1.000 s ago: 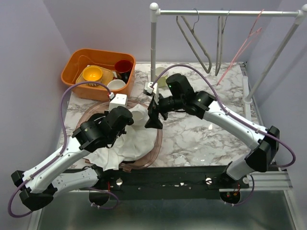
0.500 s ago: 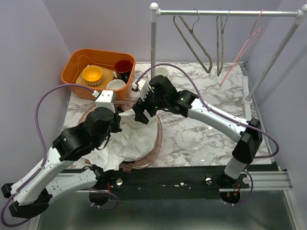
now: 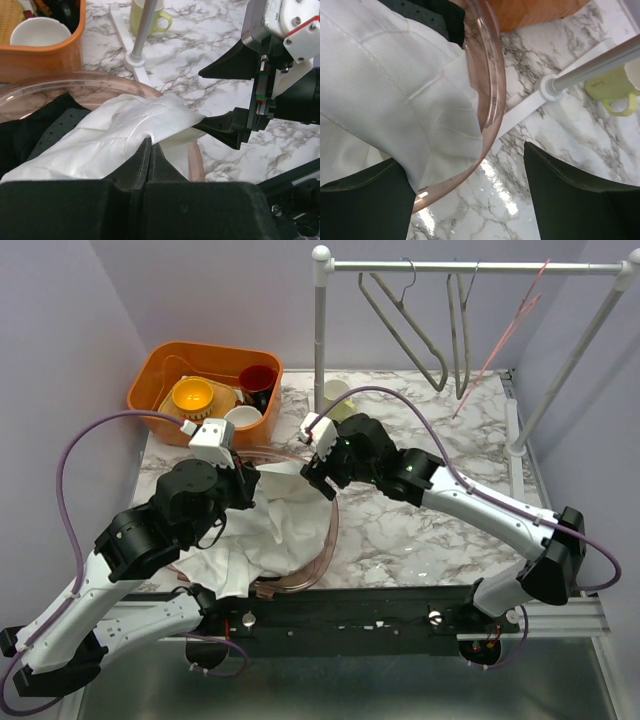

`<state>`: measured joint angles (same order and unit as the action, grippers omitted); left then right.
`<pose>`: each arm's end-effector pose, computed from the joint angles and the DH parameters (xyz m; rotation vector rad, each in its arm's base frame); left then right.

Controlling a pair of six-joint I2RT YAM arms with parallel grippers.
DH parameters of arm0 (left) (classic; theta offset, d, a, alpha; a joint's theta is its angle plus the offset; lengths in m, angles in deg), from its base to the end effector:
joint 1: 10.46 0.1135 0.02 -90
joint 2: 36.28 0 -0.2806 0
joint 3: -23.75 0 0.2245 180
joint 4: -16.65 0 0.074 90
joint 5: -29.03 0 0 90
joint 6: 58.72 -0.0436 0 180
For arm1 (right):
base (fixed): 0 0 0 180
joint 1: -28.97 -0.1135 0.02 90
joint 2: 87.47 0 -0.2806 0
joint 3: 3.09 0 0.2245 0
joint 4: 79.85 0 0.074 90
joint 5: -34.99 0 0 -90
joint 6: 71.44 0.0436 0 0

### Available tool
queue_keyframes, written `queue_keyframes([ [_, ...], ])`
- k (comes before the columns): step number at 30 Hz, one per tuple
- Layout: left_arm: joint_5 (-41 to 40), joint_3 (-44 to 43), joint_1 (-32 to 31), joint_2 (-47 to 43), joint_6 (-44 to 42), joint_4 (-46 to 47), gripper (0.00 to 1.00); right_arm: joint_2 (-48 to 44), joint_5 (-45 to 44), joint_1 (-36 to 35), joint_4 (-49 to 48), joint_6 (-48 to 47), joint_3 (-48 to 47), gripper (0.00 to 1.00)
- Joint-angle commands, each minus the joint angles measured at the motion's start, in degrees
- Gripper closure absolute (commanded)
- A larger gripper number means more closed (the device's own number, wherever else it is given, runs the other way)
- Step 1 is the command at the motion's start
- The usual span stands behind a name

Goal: Place the skirt on the hanger

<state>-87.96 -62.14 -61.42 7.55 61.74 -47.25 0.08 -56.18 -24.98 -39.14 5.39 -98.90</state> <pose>0.0714 -0.0567 0.4162 0.0348 1.9400 -0.4967 0.1946 0.2658 0.3630 -1.1856 1.8091 0.3932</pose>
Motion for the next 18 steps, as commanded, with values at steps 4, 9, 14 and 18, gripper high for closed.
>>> queue_keyframes([
  [4, 3.52, -5.72, 0.51, -0.24, -2.68, 5.95, 1.00, -8.35, -3.41, 3.24, 3.52, -6.07, 3.41, 0.26],
  [9, 5.27, -7.47, 0.51, -0.68, -3.91, 7.09, 1.00, -14.15, 3.18, 5.61, 6.07, -7.48, 7.35, 0.40],
  [14, 6.68, -8.36, 0.51, -0.07, -4.62, 8.23, 1.00, -16.97, 7.30, 11.04, 8.79, -8.19, 7.02, 0.47],
  [18, 6.42, -8.71, 0.60, 0.72, -5.76, 8.67, 1.00, -19.16, 12.06, 14.31, 11.35, -8.89, 8.06, 0.41],
])
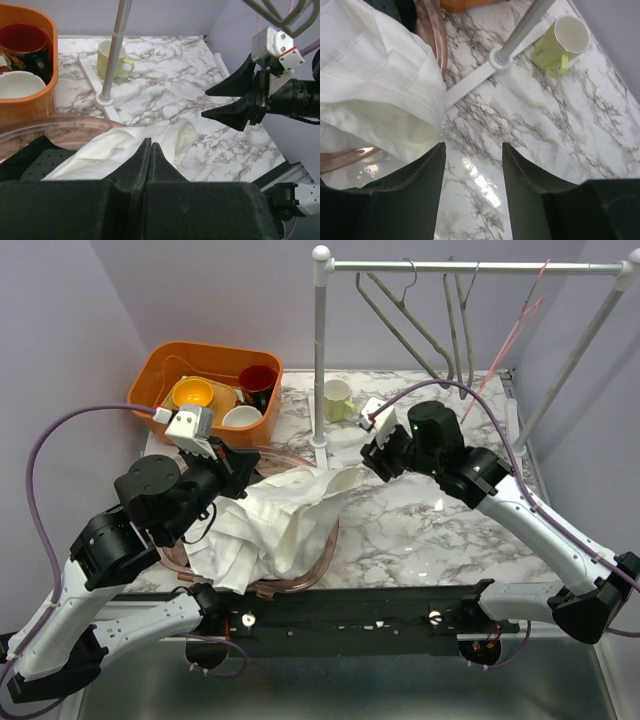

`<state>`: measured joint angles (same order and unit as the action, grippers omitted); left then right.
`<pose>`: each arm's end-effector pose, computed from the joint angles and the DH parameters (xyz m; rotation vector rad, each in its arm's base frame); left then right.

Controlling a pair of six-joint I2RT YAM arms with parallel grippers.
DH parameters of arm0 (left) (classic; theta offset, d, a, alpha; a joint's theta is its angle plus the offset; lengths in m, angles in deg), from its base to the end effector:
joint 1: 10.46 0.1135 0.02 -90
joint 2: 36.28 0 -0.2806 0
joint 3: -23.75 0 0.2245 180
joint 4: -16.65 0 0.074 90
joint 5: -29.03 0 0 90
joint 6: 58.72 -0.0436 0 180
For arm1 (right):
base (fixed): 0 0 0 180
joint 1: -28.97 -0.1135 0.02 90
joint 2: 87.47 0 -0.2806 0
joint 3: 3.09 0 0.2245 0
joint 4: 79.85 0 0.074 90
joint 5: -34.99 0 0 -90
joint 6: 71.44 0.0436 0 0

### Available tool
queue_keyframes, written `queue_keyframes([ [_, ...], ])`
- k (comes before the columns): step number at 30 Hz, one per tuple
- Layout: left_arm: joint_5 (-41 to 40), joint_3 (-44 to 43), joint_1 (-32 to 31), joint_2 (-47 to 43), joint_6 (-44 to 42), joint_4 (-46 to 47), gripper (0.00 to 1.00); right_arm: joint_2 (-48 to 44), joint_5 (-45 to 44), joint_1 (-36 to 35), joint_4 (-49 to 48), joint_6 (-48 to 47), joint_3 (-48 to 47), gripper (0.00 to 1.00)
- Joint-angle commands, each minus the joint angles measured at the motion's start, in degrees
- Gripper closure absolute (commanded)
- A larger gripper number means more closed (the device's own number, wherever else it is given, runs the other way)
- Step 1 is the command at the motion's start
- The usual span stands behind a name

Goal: Place the skirt on the hanger

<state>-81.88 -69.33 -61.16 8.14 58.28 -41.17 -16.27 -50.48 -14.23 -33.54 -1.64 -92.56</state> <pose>0.0634 -0.0529 0.4602 0.0901 1.7668 -0.6825 0.1773 0.1712 0.3943 -1.1319 1.7389 0.3287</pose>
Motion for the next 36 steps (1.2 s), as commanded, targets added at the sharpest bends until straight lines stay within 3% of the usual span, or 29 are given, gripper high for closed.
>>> queue_keyframes([
  [1, 0.25, -1.52, 0.34, 0.40, -2.74, 2.69, 1.00, -3.43, 7.32, 3.91, 6.36, -2.03, 2.25, 0.40],
  [6, 4.54, 0.66, 0.34, 1.89, -3.54, 4.09, 1.00, -3.09, 18.56, 5.23, 7.86, -2.55, 4.28, 0.40],
  [8, 9.54, 2.16, 0.34, 2.59, -3.89, 4.01, 1.00, -2.47, 26.00, 5.23, 8.48, -3.17, 4.19, 0.31],
  [10, 16.83, 4.71, 0.34, 3.21, -4.50, 3.66, 1.00, -1.94, 30.43, 5.32, 11.20, -6.15, 2.70, 0.14],
  [11, 18.52, 5.50, 0.34, 3.21, -4.68, 3.13, 0.97, -1.59, 32.27, 5.32, 11.47, -6.60, 2.35, 0.12],
  [14, 20.82, 8.58, 0.33, 1.99, -5.47, 2.16, 0.73, -0.98, 32.99, 5.32, 12.00, -9.93, 1.82, 0.07],
  [15, 20.82, 10.24, 0.34, 0.68, -5.47, 2.16, 0.60, -0.28, 33.60, 5.23, 12.78, -12.72, 1.64, 0.07],
  [17, 20.73, 11.74, 0.34, -0.82, -5.47, 2.25, 0.47, 0.17, 35.79, 5.23, 12.35, -14.85, 2.08, 0.06],
  [18, 20.56, 13.06, 0.34, -2.14, -5.38, 2.42, 0.34, 0.34, 36.85, 5.23, 12.43, -17.47, 2.17, 0.06],
  [22, 19.86, 16.40, 0.34, -4.08, -3.98, 3.39, 0.17, 1.74, 37.04, 5.23, 12.70, -25.92, 2.00, 0.04],
  [30, 20.46, 21.23, 0.34, -4.34, -0.73, 4.35, 0.11, 5.88, 33.44, 5.32, 12.52, -28.66, -1.52, 0.03],
  [36, 20.82, 23.17, 0.34, -4.79, -0.20, 4.18, 0.08, 3.51, 32.56, 5.23, 14.10, -29.63, -3.19, 0.04],
])
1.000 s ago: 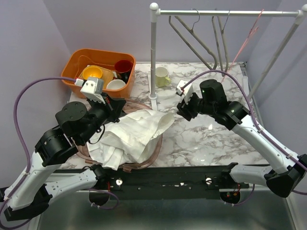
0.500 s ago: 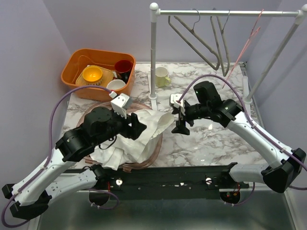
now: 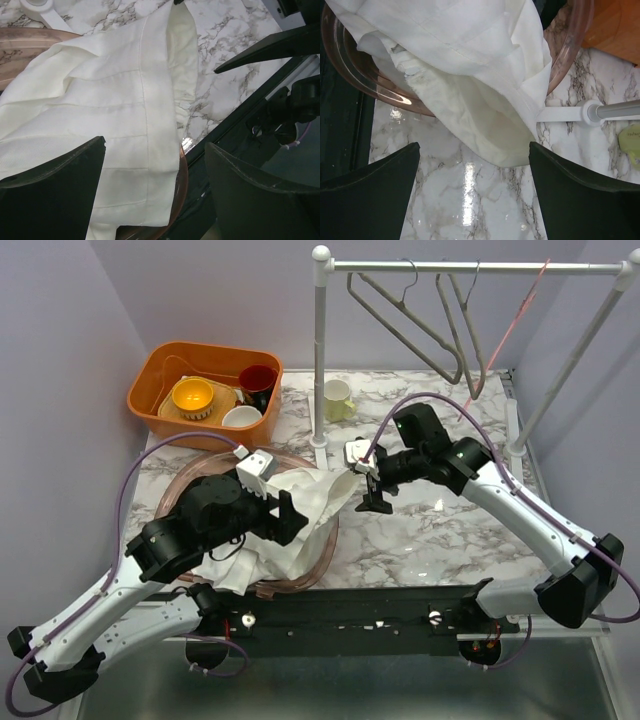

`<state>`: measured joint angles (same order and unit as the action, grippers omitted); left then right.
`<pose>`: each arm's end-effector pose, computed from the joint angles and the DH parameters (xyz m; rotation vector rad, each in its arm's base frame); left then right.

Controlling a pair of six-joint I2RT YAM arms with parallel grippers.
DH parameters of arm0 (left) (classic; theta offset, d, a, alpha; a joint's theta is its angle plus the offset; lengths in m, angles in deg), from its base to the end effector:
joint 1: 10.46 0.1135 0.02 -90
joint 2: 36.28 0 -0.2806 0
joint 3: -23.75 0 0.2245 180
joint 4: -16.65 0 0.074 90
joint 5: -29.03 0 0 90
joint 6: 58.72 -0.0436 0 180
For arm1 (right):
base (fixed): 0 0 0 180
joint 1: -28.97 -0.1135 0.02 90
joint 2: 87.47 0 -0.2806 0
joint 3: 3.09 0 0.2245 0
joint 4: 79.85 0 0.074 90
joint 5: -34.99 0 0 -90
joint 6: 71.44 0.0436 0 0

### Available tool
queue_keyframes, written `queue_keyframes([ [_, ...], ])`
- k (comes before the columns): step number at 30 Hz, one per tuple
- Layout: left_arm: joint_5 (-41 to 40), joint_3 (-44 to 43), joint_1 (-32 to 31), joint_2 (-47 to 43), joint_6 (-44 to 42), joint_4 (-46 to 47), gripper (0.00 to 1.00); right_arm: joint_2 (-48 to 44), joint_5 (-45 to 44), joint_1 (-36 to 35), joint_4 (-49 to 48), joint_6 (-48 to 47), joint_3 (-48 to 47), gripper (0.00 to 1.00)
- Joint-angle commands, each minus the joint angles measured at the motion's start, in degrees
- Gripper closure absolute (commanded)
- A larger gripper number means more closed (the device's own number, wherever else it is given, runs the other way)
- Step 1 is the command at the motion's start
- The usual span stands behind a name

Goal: Place the skirt on the hanger

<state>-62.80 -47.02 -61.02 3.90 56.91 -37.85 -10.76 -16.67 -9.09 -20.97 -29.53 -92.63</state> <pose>0.0686 -0.0813 0.3611 0.4287 2.0398 -0.8103 0.1798 0.1751 0.3585 -1.7578 1.4204 0.6961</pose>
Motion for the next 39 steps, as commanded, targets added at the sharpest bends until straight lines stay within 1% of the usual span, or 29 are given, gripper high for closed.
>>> queue_keyframes([
  [1, 1.82, 1.03, 0.20, -0.37, 1.27, 0.86, 0.07, -2.26, -1.69, 0.10, 1.97, -2.00, -3.30, 0.04],
  [5, 1.83, 1.74, 0.20, 0.33, 0.92, 0.77, 0.07, -2.97, -1.09, 0.10, 1.19, -0.77, -2.17, 0.04],
  [6, 3.22, 1.91, 0.20, 0.68, 0.83, 0.86, 0.07, -2.79, -1.17, 0.10, 0.84, -0.25, -1.81, 0.04],
  [10, 3.84, 1.74, 0.20, 1.65, 0.74, -0.02, 0.08, -1.39, -1.43, 0.10, 0.22, -0.16, -1.81, 0.04],
  [13, 5.07, 1.30, 0.20, 2.26, 0.39, -0.98, 0.07, 0.81, 1.02, 0.10, 1.27, 0.11, -2.33, 0.05],
  [16, 5.60, 0.77, 0.20, 2.79, -0.14, -2.48, 0.08, 3.62, 2.87, -0.25, 1.80, 0.55, -2.43, 0.10],
  [18, 5.34, 0.42, 0.20, 2.88, -0.31, -3.53, 0.08, 4.93, 2.79, -0.69, 1.89, 0.63, -2.25, 0.17],
  [19, 5.34, 0.25, 0.20, 2.62, -0.31, -3.71, 0.08, 5.29, 2.78, -0.87, 1.89, 0.72, -2.07, 0.21],
  [20, 5.34, 0.16, 0.20, 2.36, -0.31, -3.80, 0.08, 5.47, 2.61, -1.05, 2.06, 0.81, -2.16, 0.34],
  [21, 5.17, 0.16, 0.20, 2.09, -0.31, -3.89, 0.08, 5.64, 2.17, -1.31, 2.06, 1.07, -2.33, 0.44],
  [22, 5.08, -0.10, 0.20, 1.83, -0.31, -3.80, 0.08, 5.47, 1.82, -1.40, 2.15, 1.77, -2.86, 0.56],
  [23, 5.08, -0.37, 0.20, 1.74, -0.49, -3.71, 0.08, 5.21, 1.47, -1.57, 2.15, 2.21, -3.30, 0.80],
  [25, 5.08, -1.59, 0.20, 1.56, -0.93, -3.71, 0.08, 3.64, -0.11, -1.57, 3.02, 4.05, -4.79, 0.98],
  [27, 5.16, -3.09, 0.20, 1.56, -2.33, -4.32, 0.08, 2.31, -2.39, -1.57, 4.78, 5.46, -9.00, 0.99],
  [29, 5.43, -6.25, 0.20, 2.09, -3.74, -4.50, 0.08, -1.02, -4.06, -1.57, 8.38, 7.22, -13.56, 0.99],
  [31, 6.13, -10.10, 0.20, 2.88, -5.76, -4.33, 0.08, -4.36, -7.14, -1.49, 9.70, 8.97, -15.95, 0.99],
  [32, 7.26, -11.43, 0.20, 3.23, -6.37, -3.72, 0.07, -7.59, -8.28, -1.40, 9.97, 9.42, -16.92, 0.99],
  [33, 8.06, -12.66, 0.12, 3.67, -7.68, -3.36, 0.07, -9.02, -10.99, -1.14, 10.24, 9.86, -18.84, 0.99],
  [34, 8.67, -15.20, 0.20, 4.63, -8.22, -2.92, 0.07, -10.25, -11.88, -0.61, 11.37, 10.30, -19.64, 0.99],
  [38, 12.45, -20.75, 0.20, 7.53, -10.42, -0.64, 0.04, -16.49, -15.40, 2.81, 14.63, 11.18, -23.34, 0.99],
  [39, 13.85, -21.37, 0.20, 8.15, -10.60, 0.58, 0.04, -19.20, -16.02, 4.99, 15.15, 11.27, -23.86, 0.99],
])
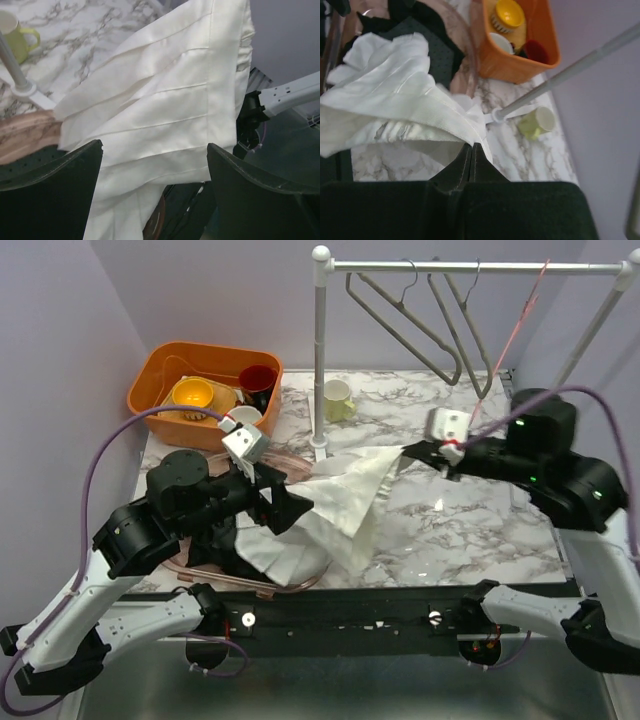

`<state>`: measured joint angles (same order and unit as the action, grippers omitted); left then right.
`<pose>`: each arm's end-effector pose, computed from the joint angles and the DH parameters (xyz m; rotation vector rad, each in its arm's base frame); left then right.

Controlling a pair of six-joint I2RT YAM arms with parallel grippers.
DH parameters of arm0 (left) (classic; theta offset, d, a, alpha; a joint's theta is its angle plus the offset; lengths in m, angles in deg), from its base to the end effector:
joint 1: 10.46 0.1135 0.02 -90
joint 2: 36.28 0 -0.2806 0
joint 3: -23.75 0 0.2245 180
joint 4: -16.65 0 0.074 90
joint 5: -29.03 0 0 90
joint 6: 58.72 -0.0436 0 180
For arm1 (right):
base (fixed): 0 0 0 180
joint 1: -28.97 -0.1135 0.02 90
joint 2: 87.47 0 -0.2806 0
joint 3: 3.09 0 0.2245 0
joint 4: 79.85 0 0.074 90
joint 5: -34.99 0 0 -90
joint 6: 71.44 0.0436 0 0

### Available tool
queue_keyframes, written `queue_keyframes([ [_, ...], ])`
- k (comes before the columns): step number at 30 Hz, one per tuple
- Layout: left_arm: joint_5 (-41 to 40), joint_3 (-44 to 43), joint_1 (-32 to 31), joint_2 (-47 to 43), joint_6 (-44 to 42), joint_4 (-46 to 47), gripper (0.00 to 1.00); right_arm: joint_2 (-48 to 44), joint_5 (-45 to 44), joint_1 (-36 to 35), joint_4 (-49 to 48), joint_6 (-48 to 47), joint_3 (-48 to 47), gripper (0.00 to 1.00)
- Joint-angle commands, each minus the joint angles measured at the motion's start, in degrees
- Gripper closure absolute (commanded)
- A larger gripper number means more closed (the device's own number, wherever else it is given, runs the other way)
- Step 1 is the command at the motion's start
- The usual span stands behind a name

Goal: Place the skirt on the hanger

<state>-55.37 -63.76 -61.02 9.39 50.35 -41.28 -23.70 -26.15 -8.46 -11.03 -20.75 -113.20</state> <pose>0.0628 -0.0830 0.4314 0.5998 1.8624 -0.9184 0.1100 0.1107 0.4847 -1.4452 1.2954 0.4711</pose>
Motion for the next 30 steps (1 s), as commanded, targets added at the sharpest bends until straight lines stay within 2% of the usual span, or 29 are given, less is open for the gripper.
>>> queue_keyframes([
  [1, 7.04, -5.68, 0.20, 3.80, -4.65, 4.55, 0.03, -7.59, -6.97, 5.60, 5.56, 2.66, -3.91, 0.99],
  [4, 9.06, -5.86, 0.20, 6.35, -4.92, 7.01, 0.02, -12.59, -10.92, 10.09, 4.78, 3.27, -3.92, 1.00],
  [7, 11.69, -4.73, 0.12, 9.16, -4.39, 9.73, 0.02, -16.64, -15.32, 11.76, 2.77, 3.97, 0.81, 0.99],
  [15, 17.77, 0.46, -0.32, 15.93, -0.18, 20.62, 0.02, -19.56, -22.27, 13.34, -8.48, 9.16, 27.50, 0.99],
  [19, 17.86, 4.93, -2.34, 19.01, 3.24, 25.99, 0.03, -17.72, -23.23, 16.24, -15.50, 11.18, 35.43, 0.99],
  [24, 14.01, 10.30, -5.94, 22.09, 7.20, 32.93, 0.03, -15.34, -16.21, 25.29, -19.04, 11.89, 41.86, 0.99],
  [30, 4.34, 13.47, -11.92, 29.46, 9.58, 35.84, 0.02, -15.43, -14.01, 27.58, -18.87, 9.78, 48.11, 0.99],
])
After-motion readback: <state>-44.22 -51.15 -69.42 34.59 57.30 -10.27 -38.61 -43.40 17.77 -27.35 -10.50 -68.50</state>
